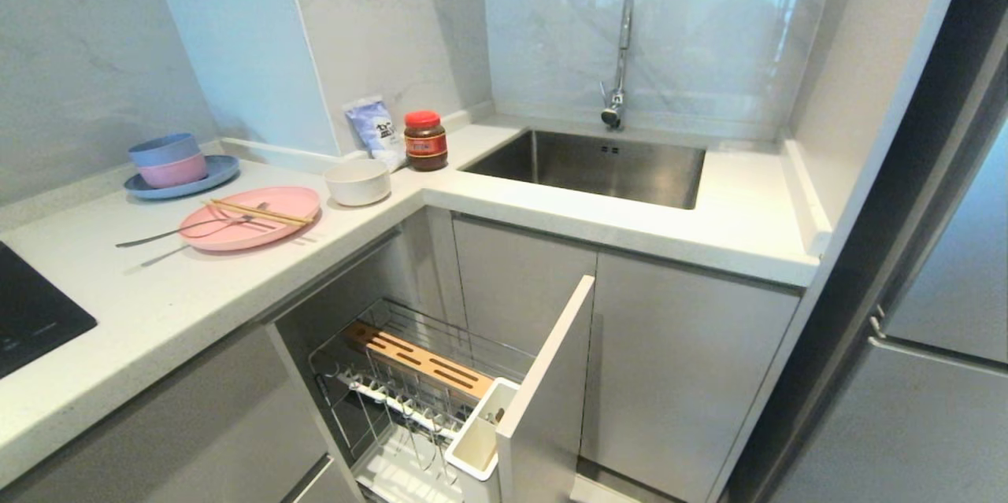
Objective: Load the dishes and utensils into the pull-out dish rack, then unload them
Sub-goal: Pick up the chopsticks and place it in the cupboard
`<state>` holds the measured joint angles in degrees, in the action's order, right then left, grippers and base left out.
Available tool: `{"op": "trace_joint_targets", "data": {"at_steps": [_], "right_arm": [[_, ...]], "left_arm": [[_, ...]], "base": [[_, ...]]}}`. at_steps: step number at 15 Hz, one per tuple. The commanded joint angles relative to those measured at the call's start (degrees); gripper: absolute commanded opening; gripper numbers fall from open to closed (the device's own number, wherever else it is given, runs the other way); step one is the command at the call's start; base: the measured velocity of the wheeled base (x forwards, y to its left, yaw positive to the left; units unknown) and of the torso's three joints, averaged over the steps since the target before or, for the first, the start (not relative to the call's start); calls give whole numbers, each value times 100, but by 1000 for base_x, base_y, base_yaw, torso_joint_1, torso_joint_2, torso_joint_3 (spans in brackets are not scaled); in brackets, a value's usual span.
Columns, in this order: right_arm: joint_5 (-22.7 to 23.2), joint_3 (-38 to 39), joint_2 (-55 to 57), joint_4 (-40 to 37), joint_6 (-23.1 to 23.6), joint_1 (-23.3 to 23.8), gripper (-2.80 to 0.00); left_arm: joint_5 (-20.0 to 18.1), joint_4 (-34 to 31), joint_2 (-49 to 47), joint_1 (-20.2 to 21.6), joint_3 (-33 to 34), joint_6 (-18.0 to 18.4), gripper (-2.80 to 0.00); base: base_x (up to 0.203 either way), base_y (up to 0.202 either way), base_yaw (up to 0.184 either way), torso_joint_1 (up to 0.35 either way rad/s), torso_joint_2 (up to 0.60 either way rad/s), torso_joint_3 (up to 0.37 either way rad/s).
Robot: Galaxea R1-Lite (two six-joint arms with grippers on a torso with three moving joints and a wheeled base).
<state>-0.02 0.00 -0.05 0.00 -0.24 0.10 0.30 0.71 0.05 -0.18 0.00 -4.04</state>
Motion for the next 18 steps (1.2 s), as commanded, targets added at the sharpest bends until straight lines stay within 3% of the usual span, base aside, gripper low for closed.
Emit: {"op": "trace_joint_targets", "data": {"at_steps": [1,18], "right_arm": [[-6,9,-21,0,-2,-1,-280],[-3,9,-21,0,-2,-1,-280]], "left_arm": [[5,0,-14,1,44,4,-280],[5,0,-14,1,35,0,-280]], "base": [[0,0,0,2,2,-188],[0,0,0,4,3,-199]]}}
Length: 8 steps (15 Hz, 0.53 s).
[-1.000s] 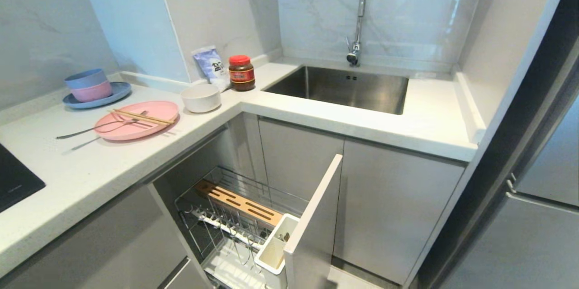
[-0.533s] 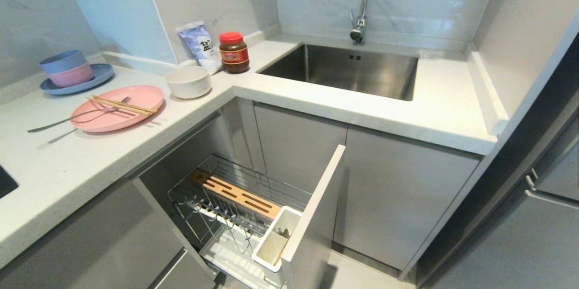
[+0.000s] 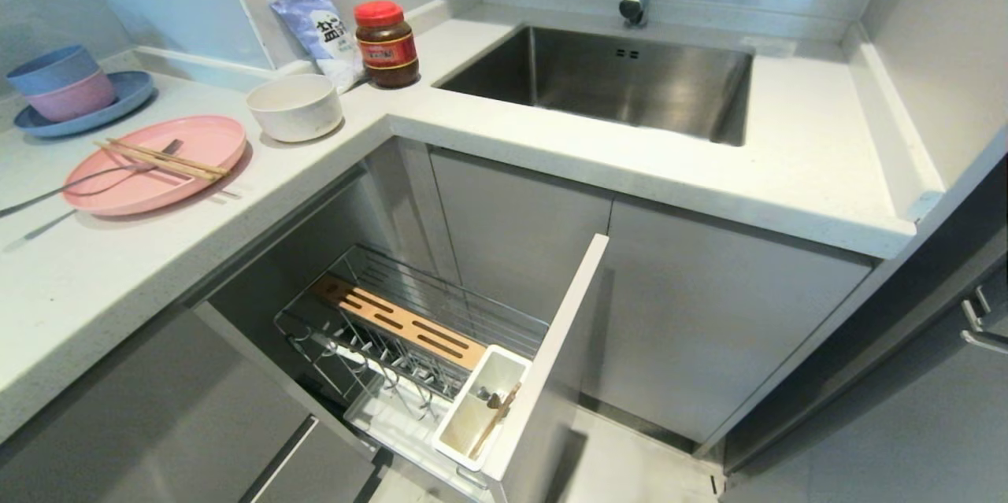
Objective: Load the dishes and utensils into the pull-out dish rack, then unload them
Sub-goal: Pick up the chopsticks and place it in the cupboard
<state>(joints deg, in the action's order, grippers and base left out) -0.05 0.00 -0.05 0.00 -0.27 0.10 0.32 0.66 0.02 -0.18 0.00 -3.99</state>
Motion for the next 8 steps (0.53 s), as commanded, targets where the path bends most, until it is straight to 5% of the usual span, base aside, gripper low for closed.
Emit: {"op": "trace_joint_targets", "data": {"at_steps": [1,8], "right_arm": [[5,9,-21,0,0,-1,-280],[5,9,-21,0,0,-1,-280]], "left_arm": [[3,4,-11,1,35,-6,-280],[3,4,-11,1,44,-14,-280]], "base": [[0,0,0,6,2,-210],[0,0,0,3,4,-191]]}}
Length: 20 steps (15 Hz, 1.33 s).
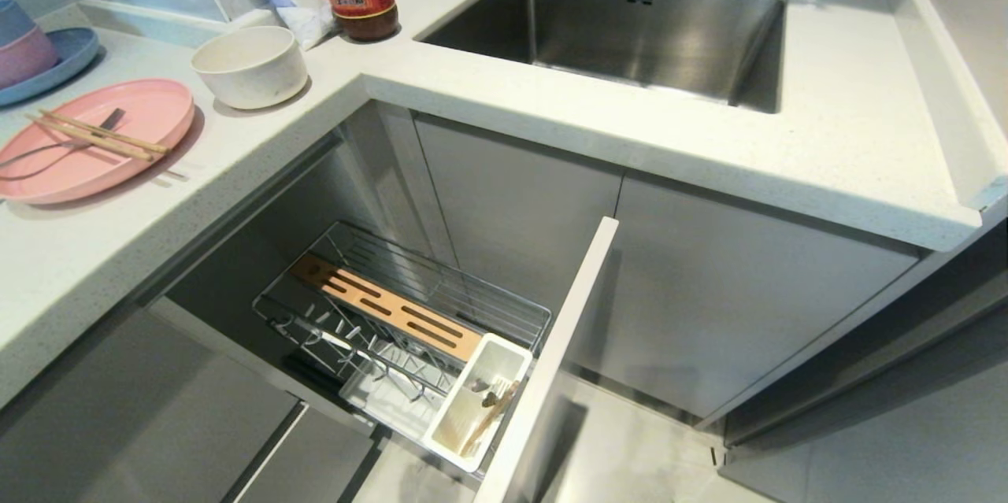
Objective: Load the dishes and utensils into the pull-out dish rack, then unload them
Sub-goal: Pick up the chopsticks and place it in the cupboard
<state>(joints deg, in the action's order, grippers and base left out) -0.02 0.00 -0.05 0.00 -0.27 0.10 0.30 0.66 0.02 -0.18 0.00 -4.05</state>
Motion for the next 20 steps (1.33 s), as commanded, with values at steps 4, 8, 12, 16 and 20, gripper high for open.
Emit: {"op": "trace_joint_targets", "data": {"at_steps": [4,8,12,16,20], "right_arm": [[0,9,-21,0,0,-1,-280],[2,9,-21,0,0,-1,-280],[2,9,-21,0,0,-1,-280],[1,9,-21,0,0,-1,-280],[2,9,-21,0,0,-1,-280]], "left_arm": [[13,13,-11,1,44,-17,-280],[13,79,-12,1,-530,130,-280],[-116,-365,-396,6,-2850,749,-280],[-314,-876,-2281,48,-5404,1241,-280],[-376,-998,-4461,240,-7064,918,-280]], "base": [[0,0,0,1,3,-42],[0,0,0,0,0,0],[0,0,0,0,0,0],[0,0,0,0,0,0],[0,0,0,0,0,0]]}}
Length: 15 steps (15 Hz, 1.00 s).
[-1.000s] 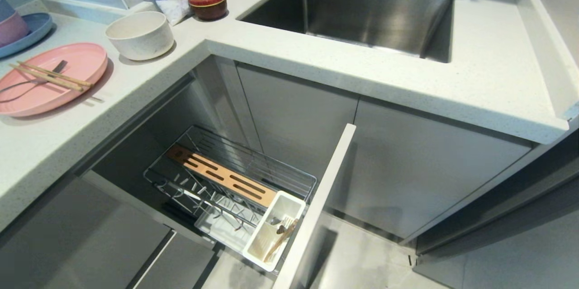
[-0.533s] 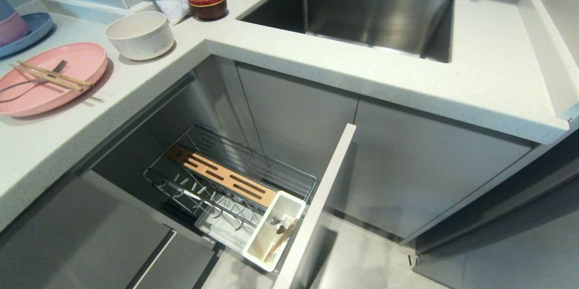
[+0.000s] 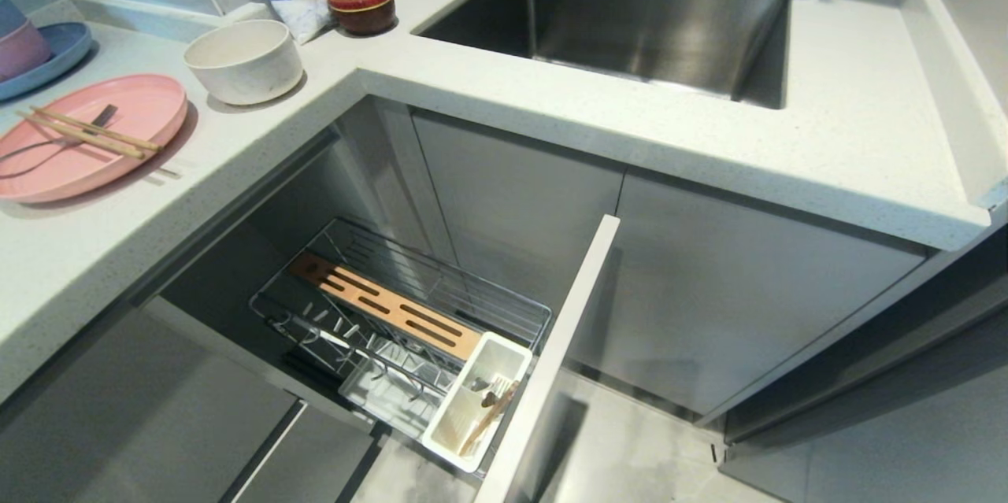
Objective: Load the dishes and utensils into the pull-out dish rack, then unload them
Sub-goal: Pick up the chopsticks and place it in the cupboard
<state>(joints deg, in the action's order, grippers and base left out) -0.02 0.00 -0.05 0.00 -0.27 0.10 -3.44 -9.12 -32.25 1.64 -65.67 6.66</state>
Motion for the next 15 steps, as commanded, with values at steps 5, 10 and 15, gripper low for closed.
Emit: {"op": "trace_joint_targets", "data": {"at_steps": [5,10,15], "right_arm": [[2,9,-21,0,0,-1,-280],[-1,9,-21,0,0,-1,-280],[-1,9,-21,0,0,-1,-280]], "left_arm": [[443,55,-2929,-117,-1506,-1749,-280],[1874,-267,-4167,-155,-2459,-2899,-280],[2541,-2086,-4590,-164,-3219,-3002,-280]], "base": [[0,0,0,0,0,0],[0,0,0,0,0,0],[0,0,0,0,0,0]]}}
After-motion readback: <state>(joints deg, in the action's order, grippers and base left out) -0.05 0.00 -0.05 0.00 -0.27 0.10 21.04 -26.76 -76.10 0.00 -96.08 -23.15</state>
